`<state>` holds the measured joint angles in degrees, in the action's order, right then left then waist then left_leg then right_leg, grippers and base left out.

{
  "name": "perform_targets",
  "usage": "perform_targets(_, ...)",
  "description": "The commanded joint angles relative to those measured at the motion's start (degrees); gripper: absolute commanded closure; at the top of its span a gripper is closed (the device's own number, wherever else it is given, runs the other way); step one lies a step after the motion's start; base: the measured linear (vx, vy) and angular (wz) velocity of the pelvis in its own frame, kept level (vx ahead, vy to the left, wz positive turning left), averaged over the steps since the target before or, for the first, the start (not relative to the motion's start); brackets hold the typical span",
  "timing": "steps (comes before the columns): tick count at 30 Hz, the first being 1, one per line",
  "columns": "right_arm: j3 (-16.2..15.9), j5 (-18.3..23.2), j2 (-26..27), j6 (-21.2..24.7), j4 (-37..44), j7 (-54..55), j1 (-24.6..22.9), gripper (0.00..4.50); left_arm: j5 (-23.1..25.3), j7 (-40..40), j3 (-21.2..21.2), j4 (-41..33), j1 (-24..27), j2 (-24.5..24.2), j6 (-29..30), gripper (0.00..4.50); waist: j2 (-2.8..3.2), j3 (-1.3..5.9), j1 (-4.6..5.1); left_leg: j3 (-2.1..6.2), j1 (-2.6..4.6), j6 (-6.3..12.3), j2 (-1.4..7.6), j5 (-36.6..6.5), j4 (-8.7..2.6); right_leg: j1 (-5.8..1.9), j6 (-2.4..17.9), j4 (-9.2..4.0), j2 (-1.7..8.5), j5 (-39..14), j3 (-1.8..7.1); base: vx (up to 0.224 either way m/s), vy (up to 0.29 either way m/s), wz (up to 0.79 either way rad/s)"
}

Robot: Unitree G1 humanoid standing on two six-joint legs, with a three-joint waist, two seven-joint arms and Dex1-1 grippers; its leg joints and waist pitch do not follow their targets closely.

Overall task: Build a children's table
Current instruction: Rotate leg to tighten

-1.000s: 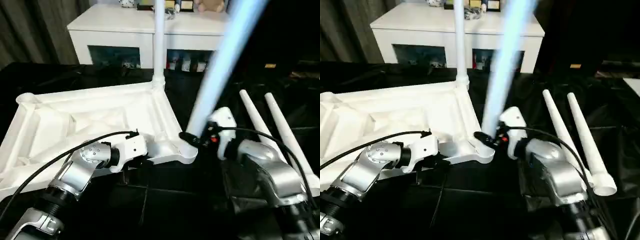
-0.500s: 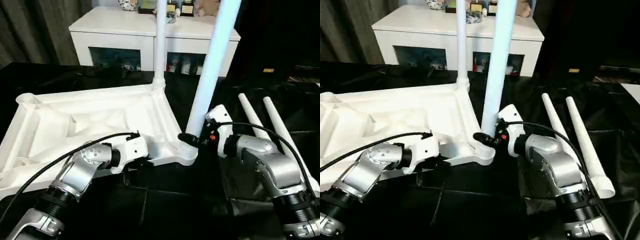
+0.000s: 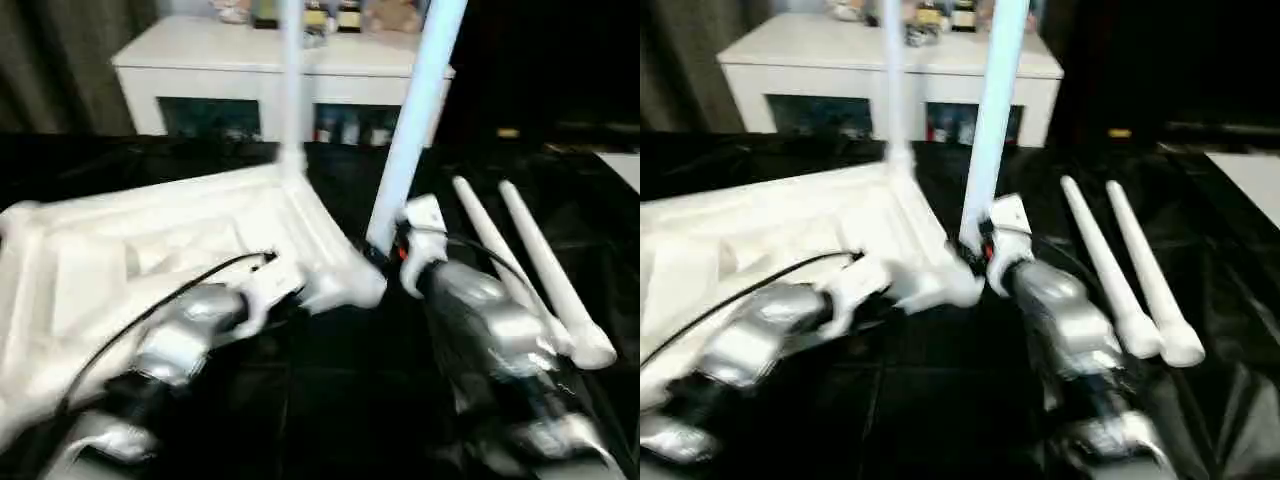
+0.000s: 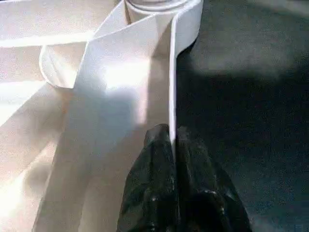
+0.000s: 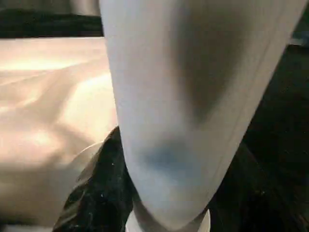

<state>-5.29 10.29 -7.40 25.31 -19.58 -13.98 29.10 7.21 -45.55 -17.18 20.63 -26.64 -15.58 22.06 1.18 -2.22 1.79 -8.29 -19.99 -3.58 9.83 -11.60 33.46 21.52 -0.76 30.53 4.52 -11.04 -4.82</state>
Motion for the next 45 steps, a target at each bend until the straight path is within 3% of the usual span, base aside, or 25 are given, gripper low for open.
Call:
perform_targets(1, 1.83, -3.21, -0.28, 2.77, -9.92, 6.52, -2.41, 2.66, -0.53, 4.52, 1.79, -0.04, -0.91, 1.68, 1.79, 4.50, 1.77, -0.28, -0.55, 1.67, -3.03, -4.61, 5.48, -55.02, -13.96, -4.69, 4.59, 4.49, 0.53, -22.02, -1.47, -0.106, 0.004, 0.12)
perform_targets(2, 2.26, -3.24, 1.12, 2.01, -12.05, 8.78, -0.87, 2.66, -0.22, 6.03, 1.44, 0.28, -1.34, 3.47, 2.96, 4.50, 1.28, 0.93, -4.87, -1.96, -3.85, -2.07, 5.40, -52.00, -14.41, -5.12, 3.66, 9.22, 0.34, -9.51, -0.35, -0.106, 0.004, 0.12)
perform_targets(3, 2.52, -3.25, 1.80, 1.43, -13.12, 9.84, -0.10, 2.66, -0.09, 6.72, 1.29, 0.48, -1.57, 4.35, 3.54, 4.50, -0.48, 1.27, -3.70, -2.89, -0.97, -0.59, 4.65, -45.98, -12.97, -3.18, 3.00, 7.98, 1.07, -15.09, 2.31, 0.011, -0.120, 0.26)
perform_targets(4, 3.23, -3.06, 3.36, 0.30, -15.70, 12.10, 1.72, 2.66, 0.16, 8.67, 1.35, 0.91, -2.09, 6.59, 4.79, 4.50, -4.05, 2.10, -3.16, -1.43, 5.18, -1.11, 0.84, -25.96, 0.47, 4.88, 1.22, -4.47, 6.82, -48.39, 4.64, 0.044, -0.123, -0.11)
perform_targets(5, 5.00, -2.31, 6.17, -1.74, -20.48, 16.61, 5.10, 2.66, 0.47, 12.40, 1.45, 1.42, -3.22, 10.86, 7.10, 4.50, -3.96, 1.35, -2.91, 1.17, 0.08, 1.49, 0.42, -8.36, 3.61, 0.96, 2.06, -6.12, 11.11, -60.35, 7.73, 0.044, -0.123, -0.11)
perform_targets(6, 5.14, -2.23, 6.36, -1.87, -20.83, 16.91, 5.34, 2.66, 0.49, 12.71, 1.47, 1.46, -3.31, 11.18, 7.25, 4.50, -2.75, 1.89, -3.30, 2.42, -2.55, 0.34, 1.35, -5.55, 1.67, -1.78, 2.82, -3.59, 11.05, -54.86, 6.71, 0.047, 0.022, -0.45)
perform_targets(7, 6.12, -1.83, 7.49, -2.86, -23.43, 18.87, 6.98, 2.66, 0.63, 14.68, 1.54, 1.42, -3.90, 12.97, 8.60, 4.50, -1.66, 3.00, -3.93, 1.99, -2.01, -3.69, 2.54, -4.48, -3.30, -2.36, 4.55, -0.60, 5.76, -33.40, 3.67, 0.000, 0.000, 0.00)
perform_targets(8, 6.49, -1.76, 7.87, -3.35, -24.52, 19.78, 7.64, 2.66, 0.68, 15.25, 1.46, 1.28, -4.15, 13.59, 9.21, 4.50, -1.85, 2.20, -3.53, 1.82, -0.86, -4.16, 3.01, -9.53, -3.98, -0.19, 5.34, 0.05, 3.59, -25.69, 3.01, 0.000, 0.000, 0.00)
perform_targets(9, 7.23, -1.90, 8.46, -4.28, -26.70, 21.34, 8.93, 2.66, 1.25, 16.39, 1.16, 0.80, -4.57, 14.19, 10.40, 4.50, -1.18, 2.52, -3.51, 0.84, 1.32, -4.45, 2.89, -17.36, -4.15, 0.68, 8.23, 0.18, 3.00, -16.20, 3.34, -0.033, -0.022, 0.31)
perform_targets(10, 7.38, -1.90, 8.58, -4.42, -27.12, 21.67, 9.22, 2.66, 1.50, 16.68, 1.03, 0.67, -4.67, 14.24, 10.58, 4.50, -0.86, 2.28, -3.12, 0.39, 1.05, -4.16, 2.76, -22.27, -4.69, 0.51, 9.74, -0.29, 3.00, -17.46, 3.79, 0.000, 0.000, 0.00)
perform_targets(11, 7.46, -2.35, 8.76, -5.23, -28.42, 22.57, 10.07, 2.66, 2.36, 17.33, 0.48, 0.35, -4.95, 13.99, 10.95, 4.50, -1.53, 1.78, -2.68, 0.66, 0.22, -3.90, 2.62, -25.55, -5.01, 0.15, 8.67, -0.78, 3.21, -22.66, 3.70, 0.000, 0.000, 0.00)
perform_targets(12, 7.38, -2.55, 8.77, -5.47, -28.72, 22.65, 10.28, 2.66, 2.52, 17.44, 0.39, 0.26, -4.99, 13.89, 11.02, 4.50, -1.63, 1.80, -2.51, 0.88, -0.15, -3.98, 2.51, -26.73, -5.18, -0.13, 7.53, -1.10, 3.29, -25.33, 3.50, 0.000, 0.000, 0.00)
perform_targets(13, 7.45, -2.74, 8.83, -5.85, -29.44, 22.68, 10.65, 2.66, 2.60, 17.49, 0.48, 0.19, -4.97, 13.71, 11.06, 4.50, -1.89, 1.90, -2.42, 1.14, -0.17, -4.05, 2.56, -28.01, -5.29, -0.14, 5.57, -1.66, 3.58, -28.57, 3.35, 0.000, 0.000, 0.00)
perform_targets(14, 7.64, -3.20, 8.93, -6.85, -31.06, 22.69, 11.41, 2.66, 3.04, 17.34, 0.59, 0.03, -4.72, 13.14, 11.13, 4.50, -1.76, 2.09, -2.41, 1.23, 0.03, -4.12, 2.61, -28.08, -5.24, 0.00, 5.24, -1.69, 3.70, -28.61, 3.39, 0.000, 0.000, 0.00)
perform_targets(17, 8.83, -2.88, 9.48, -9.79, -34.10, 22.01, 12.89, 2.66, 3.58, 17.11, 0.22, -0.53, -4.05, 11.33, 10.98, 4.50, -1.60, 2.10, -1.85, 0.97, -0.29, -3.49, 2.55, -26.29, -5.41, 0.08, 6.31, -1.78, 3.70, -24.11, 3.57, 0.000, 0.000, 0.00)
perform_targets(20, 8.80, -2.66, 9.52, -12.33, -34.29, 19.96, 13.42, 2.66, 3.70, 16.53, -0.38, -0.97, -3.68, 9.97, 10.64, 4.50, -1.53, 2.05, -1.85, 0.96, -0.36, -3.34, 2.63, -26.67, -5.42, 0.05, 6.48, -1.82, 3.85, -24.95, 3.63, 0.000, 0.000, 0.00)
perform_targets(24, 8.65, -1.89, 9.34, -16.00, -31.17, 15.51, 13.32, 1.88, 4.27, 14.98, -1.26, -1.11, -3.40, 7.70, 8.75, 4.50, -1.81, 2.21, -1.62, 1.03, -0.98, -2.83, 2.75, -24.55, -5.52, -0.42, 7.05, -1.53, 3.89, -23.32, 3.62, 0.000, 0.000, 0.00)
perform_targets(25, 8.63, -1.90, 9.30, -16.29, -30.96, 15.21, 13.33, 1.88, 4.31, 14.90, -1.32, -1.15, -3.40, 7.53, 8.58, 4.50, -1.81, 2.41, -1.85, 0.71, -0.75, -2.37, 2.82, -22.67, -5.30, -0.35, 8.20, -1.43, 3.91, -20.42, 3.79, 0.000, 0.000, 0.00)
perform_targets(27, 7.24, -1.55, 8.03, -16.77, -25.35, 9.92, 12.07, 1.63, 4.19, 12.51, -1.94, -2.04, -3.04, 4.92, 5.91, 4.50, -2.05, 3.14, -2.21, 0.23, -1.22, -0.75, 2.85, -14.55, -4.72, -1.26, 10.86, -0.16, 3.79, -9.49, 3.92, 0.000, 0.000, 0.00)
perform_targets(28, 6.75, -1.57, 7.63, -16.63, -23.94, 8.84, 11.62, 1.54, 4.19, 11.85, -2.14, -2.19, -2.99, 4.29, 5.14, 4.50, -1.98, 3.21, -2.24, 0.22, -1.63, 0.14, 2.78, -11.74, -4.67, -1.62, 11.46, 0.26, 3.61, -6.49, 3.76, 0.000, 0.000, 0.00)
perform_targets(29, 6.54, -1.40, 7.41, -16.45, -23.01, 7.87, 11.26, 1.49, 4.14, 11.55, -2.24, -2.31, -2.95, 3.91, 5.08, 4.50, -1.63, 3.34, -2.44, -0.21, -1.63, 2.31, 2.73, -5.51, -4.04, -1.69, 13.54, 0.90, 3.70, 1.00, 3.71, 0.000, 0.000, 0.00)
perform_targets(33, 3.93, 0.67, 4.04, -12.39, -11.54, -1.45, 6.23, 1.19, 3.19, 8.56, -2.62, -3.09, -2.42, 0.97, 2.68, 4.50, -1.14, 3.25, -2.95, -0.60, -1.41, 3.99, 2.90, -2.60, -3.77, -2.03, 16.06, 1.40, 3.41, 7.49, 3.68, 0.000, 0.000, 0.00)
perform_targets(38, 1.02, 3.69, -3.61, -6.50, 3.00, -11.34, -1.20, 0.81, 1.37, 2.48, -3.09, -5.11, -0.96, -2.74, 0.00, 4.50, -1.25, 2.92, -3.48, -0.84, -1.01, 3.59, 3.13, -4.84, -3.88, -2.16, 15.94, 1.18, 3.25, 5.24, 3.91, 0.000, 0.000, 0.00)
perform_targets(39, -0.11, 5.27, -7.73, -4.14, 8.33, -16.38, -4.30, 0.69, -0.19, -2.15, -3.77, -6.28, 0.12, -4.92, -4.09, 4.50, -1.01, 2.93, -3.83, -0.91, -0.63, 3.04, 3.31, -6.13, -3.93, -1.94, 15.72, 1.04, 3.31, 3.33, 3.99, 0.000, 0.000, 0.00)
perform_targets(45, -2.65, 7.15, -17.83, -0.70, 16.48, -29.95, -11.56, 0.18, -3.76, -12.64, -5.10, -8.56, 2.36, -10.12, -10.52, 4.50, -0.44, 2.68, -4.59, -1.34, -0.19, 1.80, 3.45, -9.05, -3.94, -1.63, 15.29, 0.67, 3.04, -0.88, 4.13, 0.000, 0.000, 0.00)
